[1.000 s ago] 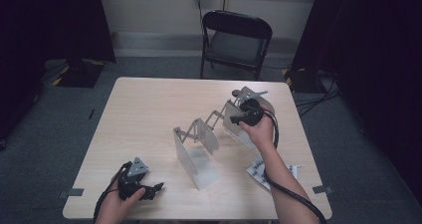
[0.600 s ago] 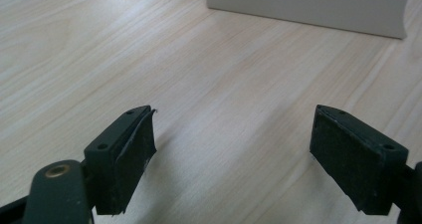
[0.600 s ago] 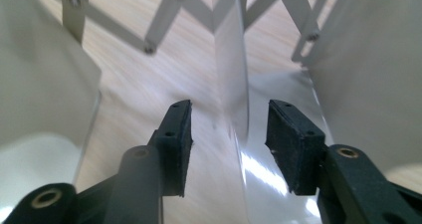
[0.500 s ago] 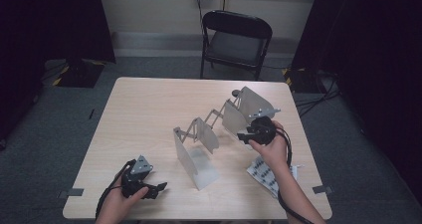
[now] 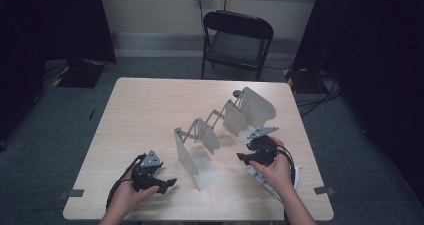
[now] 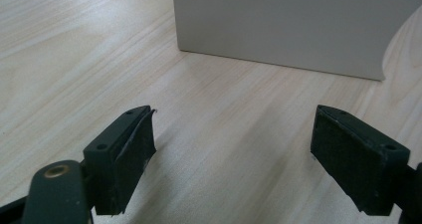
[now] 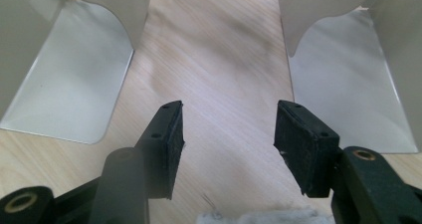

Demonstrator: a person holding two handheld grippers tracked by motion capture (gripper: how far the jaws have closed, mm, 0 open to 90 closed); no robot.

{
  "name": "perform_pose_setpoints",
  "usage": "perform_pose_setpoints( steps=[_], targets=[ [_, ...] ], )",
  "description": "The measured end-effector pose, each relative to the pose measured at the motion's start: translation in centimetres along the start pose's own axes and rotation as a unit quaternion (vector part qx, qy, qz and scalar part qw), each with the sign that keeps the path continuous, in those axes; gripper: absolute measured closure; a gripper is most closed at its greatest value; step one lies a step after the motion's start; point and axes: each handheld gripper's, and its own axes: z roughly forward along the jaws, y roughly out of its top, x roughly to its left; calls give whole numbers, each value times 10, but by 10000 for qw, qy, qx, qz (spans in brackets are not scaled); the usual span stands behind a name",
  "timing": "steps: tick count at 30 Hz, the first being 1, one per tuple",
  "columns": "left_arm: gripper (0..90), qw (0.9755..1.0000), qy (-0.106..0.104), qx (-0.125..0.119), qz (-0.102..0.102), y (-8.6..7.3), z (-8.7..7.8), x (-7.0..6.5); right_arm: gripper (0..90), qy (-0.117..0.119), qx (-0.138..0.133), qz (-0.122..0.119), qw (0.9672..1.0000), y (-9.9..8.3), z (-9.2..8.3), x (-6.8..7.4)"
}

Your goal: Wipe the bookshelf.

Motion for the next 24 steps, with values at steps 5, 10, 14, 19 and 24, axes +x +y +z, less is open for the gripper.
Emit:
perform_pose_setpoints(
  steps=[5, 10, 14, 19, 24],
  targets=[
    [169, 9999, 69, 64, 55, -7, 1, -3, 463, 170, -120, 26, 9998, 20, -6, 12],
    [169, 9998, 137, 111, 118, -10, -2, -5, 459, 418, -259, -59, 9988, 41, -10, 27],
    [168, 9996, 224, 98, 154, -12, -3, -4, 454, 438, -258, -162, 9986, 59, -7, 41],
    [158, 9992, 339, 77, 188, -13, -2, -4, 521, 374, -215, -142, 9990, 81, 5, 51],
    [156, 9991, 366, 47, 196, -14, -3, -3, 627, 321, -98, -220, 9992, 97, 16, 55]
  ],
)
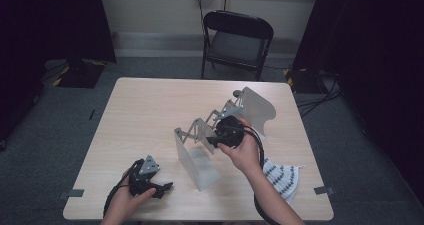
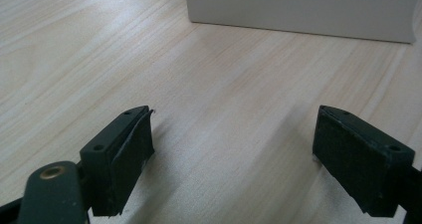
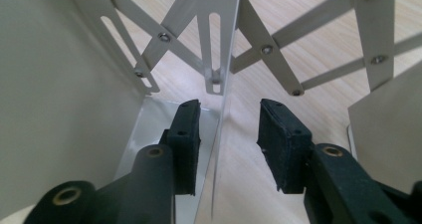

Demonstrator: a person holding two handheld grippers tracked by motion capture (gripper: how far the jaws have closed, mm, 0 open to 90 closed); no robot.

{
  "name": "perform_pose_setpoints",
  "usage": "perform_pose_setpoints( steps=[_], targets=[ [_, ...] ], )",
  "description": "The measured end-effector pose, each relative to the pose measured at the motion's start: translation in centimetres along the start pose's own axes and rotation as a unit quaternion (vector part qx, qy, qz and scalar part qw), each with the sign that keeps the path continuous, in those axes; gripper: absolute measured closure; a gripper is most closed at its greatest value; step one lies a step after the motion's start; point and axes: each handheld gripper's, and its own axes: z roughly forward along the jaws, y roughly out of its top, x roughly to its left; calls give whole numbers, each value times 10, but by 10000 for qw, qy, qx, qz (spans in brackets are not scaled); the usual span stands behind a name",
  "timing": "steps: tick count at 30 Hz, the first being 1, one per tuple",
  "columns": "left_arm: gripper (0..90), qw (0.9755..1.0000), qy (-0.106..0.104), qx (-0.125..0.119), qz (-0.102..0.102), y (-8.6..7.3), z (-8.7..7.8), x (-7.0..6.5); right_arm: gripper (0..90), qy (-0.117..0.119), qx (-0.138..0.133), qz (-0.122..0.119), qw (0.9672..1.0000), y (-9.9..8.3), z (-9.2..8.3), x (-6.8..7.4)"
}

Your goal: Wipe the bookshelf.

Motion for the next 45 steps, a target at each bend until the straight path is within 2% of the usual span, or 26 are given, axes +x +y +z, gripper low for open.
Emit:
perform_pose_setpoints(
  steps=[3, 5, 6, 8, 10, 12, 13, 16, 18, 19, 21, 23, 24, 26, 27, 29, 30, 31, 32, 34, 36, 38, 40, 42, 45],
  targets=[
    [156, 10000, 1, -2, 2, 0, 0, 0, 650, -60, 23, -26, 10000, 8, 6, 1],
    [156, 10000, 9, -15, -23, -1, -1, -1, 721, 19, 47, -99, 9999, 12, 13, 1],
    [156, 10000, 9, -15, -23, -1, -1, -1, 721, 19, 47, -99, 9999, 12, 13, 1],
    [156, 10000, 2, -2, -15, -1, -1, -1, 774, 67, 94, -244, 9996, 14, 17, 3],
    [155, 10000, -11, -5, -18, -1, -1, 0, 820, -17, 42, -349, 9994, 14, 17, 3],
    [155, 10000, -12, -3, -17, -1, -1, 0, 847, 94, -37, -455, 9989, 14, 18, 1],
    [156, 10000, -10, 3, -18, -1, -1, 0, 872, 299, -178, -287, 9990, 12, 19, -4],
    [156, 10000, -10, 8, -15, -1, -1, 0, 881, 357, -247, -391, 9983, 11, 20, -4],
    [156, 10000, -13, 15, -9, -1, -1, 0, 884, 633, -318, -542, 9960, 13, 24, -1],
    [156, 10000, -13, 18, -14, -1, -1, 0, 884, 633, -318, -542, 9960, 13, 24, -1],
    [157, 10000, -8, 22, -29, -1, -1, 0, 890, 718, -281, -762, 9941, 17, 26, 7],
    [157, 10000, -6, 24, -29, -1, -1, 1, 891, 848, -263, -912, 9919, 19, 28, 11],
    [157, 10000, -4, 30, -27, -1, -2, 1, 891, 958, -266, -1043, 9896, 20, 29, 13],
    [157, 10000, 4, 40, -33, -1, -2, 1, 890, 1032, -181, -1196, 9873, 21, 29, 18],
    [157, 10000, 4, 40, -33, -1, -2, 1, 888, 981, -159, -1235, 9873, 21, 29, 19],
    [158, 10000, 4, 40, -32, -1, -2, 1, 859, 967, -118, -1235, 9876, 22, 28, 19],
    [158, 10000, -1, 42, -28, -1, -2, 0, 803, 934, -86, -1227, 9880, 22, 28, 20],
    [158, 10000, 5, 45, -24, -1, -2, 0, 802, 840, -22, -1211, 9891, 22, 27, 21],
    [158, 10000, 4, 47, -19, -1, -2, 0, 794, 822, 68, -1270, 9885, 21, 27, 21],
    [158, 10000, 13, 55, 1, -1, -2, 0, 742, 756, 110, -1239, 9894, 18, 25, 19],
    [160, 10000, -4, 48, 7, 0, -2, 1, 686, 766, -36, -873, 9932, 11, 18, 13],
    [160, 10000, -11, 57, 13, 0, -2, 0, 672, 768, -78, -816, 9937, 6, 13, 10],
    [160, 10000, -13, 54, 13, 0, -1, 0, 675, 745, -93, -830, 9937, 3, 11, 10],
    [161, 10000, -28, 32, -22, 1, 0, 0, 707, 849, -119, -796, 9931, -1, 8, 10],
    [161, 10000, -14, 16, -24, 3, -1, 0, 775, 830, -97, -912, 9923, -2, 7, 14]
  ],
)
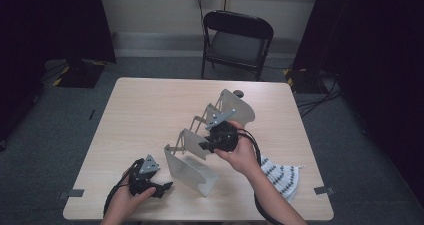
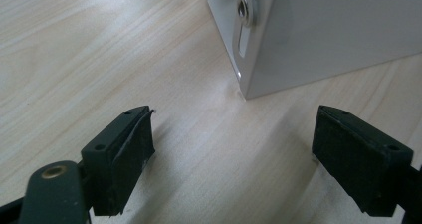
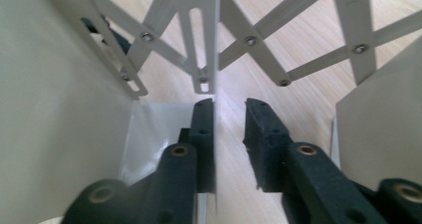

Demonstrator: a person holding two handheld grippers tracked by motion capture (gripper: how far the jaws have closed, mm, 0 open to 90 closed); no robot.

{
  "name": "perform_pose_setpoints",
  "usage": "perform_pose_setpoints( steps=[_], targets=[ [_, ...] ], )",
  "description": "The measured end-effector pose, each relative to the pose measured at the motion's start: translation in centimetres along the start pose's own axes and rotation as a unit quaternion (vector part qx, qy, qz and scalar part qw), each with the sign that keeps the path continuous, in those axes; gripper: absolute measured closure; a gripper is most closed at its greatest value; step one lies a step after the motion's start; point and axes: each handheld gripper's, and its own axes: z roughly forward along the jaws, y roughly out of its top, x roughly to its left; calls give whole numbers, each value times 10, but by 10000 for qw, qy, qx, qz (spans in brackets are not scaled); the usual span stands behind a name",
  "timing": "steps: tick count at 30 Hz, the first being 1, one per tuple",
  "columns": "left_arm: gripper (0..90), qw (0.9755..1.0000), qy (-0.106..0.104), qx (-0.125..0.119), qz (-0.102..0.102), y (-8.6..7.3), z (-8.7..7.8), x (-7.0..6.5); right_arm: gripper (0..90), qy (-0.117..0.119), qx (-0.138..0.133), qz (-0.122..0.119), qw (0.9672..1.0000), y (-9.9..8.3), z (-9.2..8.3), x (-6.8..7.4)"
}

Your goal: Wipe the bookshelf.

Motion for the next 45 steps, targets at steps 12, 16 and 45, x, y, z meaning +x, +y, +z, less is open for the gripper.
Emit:
perform_pose_setpoints(
  steps=[12, 16, 45],
  targets=[
    [160, 9998, -118, -112, 91, 8, 1, -3, 882, -2, -28, 52, 10000, -9, -6, -3],
    [160, 9996, -143, -146, 175, 12, 0, -6, 890, -10, -29, -7, 10000, -11, -9, -7],
    [163, 9998, -133, -52, 113, 4, 2, -12, 607, -122, 23, 556, 9984, 2, -47, -18]
  ],
)
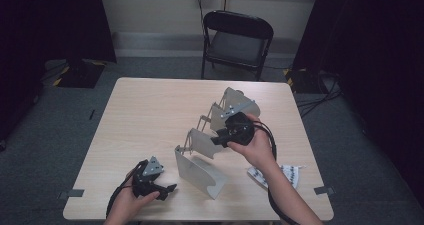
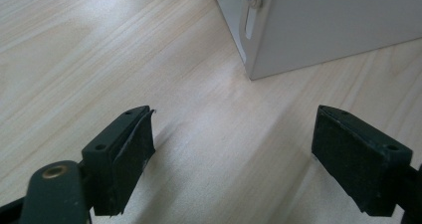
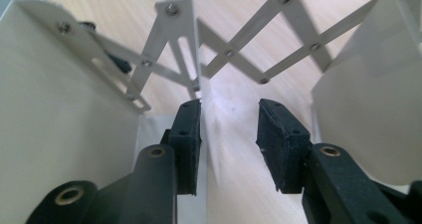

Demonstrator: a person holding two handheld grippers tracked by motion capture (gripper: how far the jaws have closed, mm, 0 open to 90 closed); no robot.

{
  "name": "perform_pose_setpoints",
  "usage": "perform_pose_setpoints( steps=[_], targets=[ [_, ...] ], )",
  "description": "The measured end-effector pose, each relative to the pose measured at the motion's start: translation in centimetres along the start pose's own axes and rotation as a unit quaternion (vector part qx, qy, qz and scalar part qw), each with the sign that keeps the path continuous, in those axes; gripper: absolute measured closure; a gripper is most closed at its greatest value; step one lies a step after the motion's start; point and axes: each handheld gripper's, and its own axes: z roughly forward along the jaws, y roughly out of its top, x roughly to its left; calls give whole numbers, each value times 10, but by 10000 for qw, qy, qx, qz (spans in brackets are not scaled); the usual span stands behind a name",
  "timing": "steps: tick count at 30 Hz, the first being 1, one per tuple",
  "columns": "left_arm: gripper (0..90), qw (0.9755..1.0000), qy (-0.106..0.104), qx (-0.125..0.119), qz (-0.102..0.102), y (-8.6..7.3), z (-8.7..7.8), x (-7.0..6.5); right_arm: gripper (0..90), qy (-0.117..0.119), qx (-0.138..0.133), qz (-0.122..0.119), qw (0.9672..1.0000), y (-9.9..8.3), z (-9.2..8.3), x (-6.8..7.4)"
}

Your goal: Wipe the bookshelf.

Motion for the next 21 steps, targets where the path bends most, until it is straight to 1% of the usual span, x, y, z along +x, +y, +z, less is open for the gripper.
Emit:
perform_pose_setpoints(
  steps=[1, 4, 5, 7, 8, 9, 10, 11, 12, 13, 14, 16, 17, 18, 20, 21],
  targets=[
    [163, 10000, 2, 1, 7, 0, 0, 0, 602, -4, -36, 78, 10000, 2, -1, 0],
    [163, 10000, 15, -1, 36, 0, -1, 0, 589, -7, -153, 171, 9997, 5, -3, -1],
    [163, 10000, 28, 8, 39, 0, -2, 0, 583, -20, -172, 243, 9996, 7, -2, -1],
    [163, 10000, 38, -10, 49, 0, -2, 0, 576, -33, -200, 290, 9994, 9, -1, -1],
    [163, 10000, 40, -7, 61, 0, -3, 1, 571, -57, -246, 365, 9990, 13, 1, 0],
    [163, 10000, 40, -7, 61, 0, -3, 1, 571, -57, -246, 365, 9990, 13, 1, 0],
    [163, 10000, 48, -19, 47, -1, -3, 0, 571, -58, -285, 421, 9987, 15, 2, 0],
    [163, 10000, 55, -16, 42, -1, -3, 0, 556, -70, -354, 541, 9979, 21, 6, 1],
    [163, 10000, 59, -20, 57, -1, -3, 0, 556, -70, -354, 541, 9979, 21, 6, 1],
    [163, 10000, 52, -8, 68, -1, -3, -1, 545, -107, -367, 584, 9976, 23, 8, 1],
    [163, 9999, 47, -1, 90, -1, -3, -1, 553, -152, -408, 660, 9969, 27, 10, 1],
    [163, 10000, 25, -20, 84, 0, -2, -2, 556, -404, -470, 715, 9955, 34, 14, 0],
    [163, 9999, 13, -13, 100, 0, -3, -2, 556, -383, -486, 786, 9950, 37, 16, -1],
    [163, 9999, 20, -27, 120, 0, -3, -2, 554, -364, -489, 907, 9940, 39, 18, -2],
    [163, 9999, 19, -35, 118, 0, -3, -2, 542, -498, -421, 972, 9931, 45, 25, -3],
    [164, 9999, 4, -46, 109, 0, -4, -1, 534, -509, -404, 1033, 9925, 47, 27, -4]
  ],
)
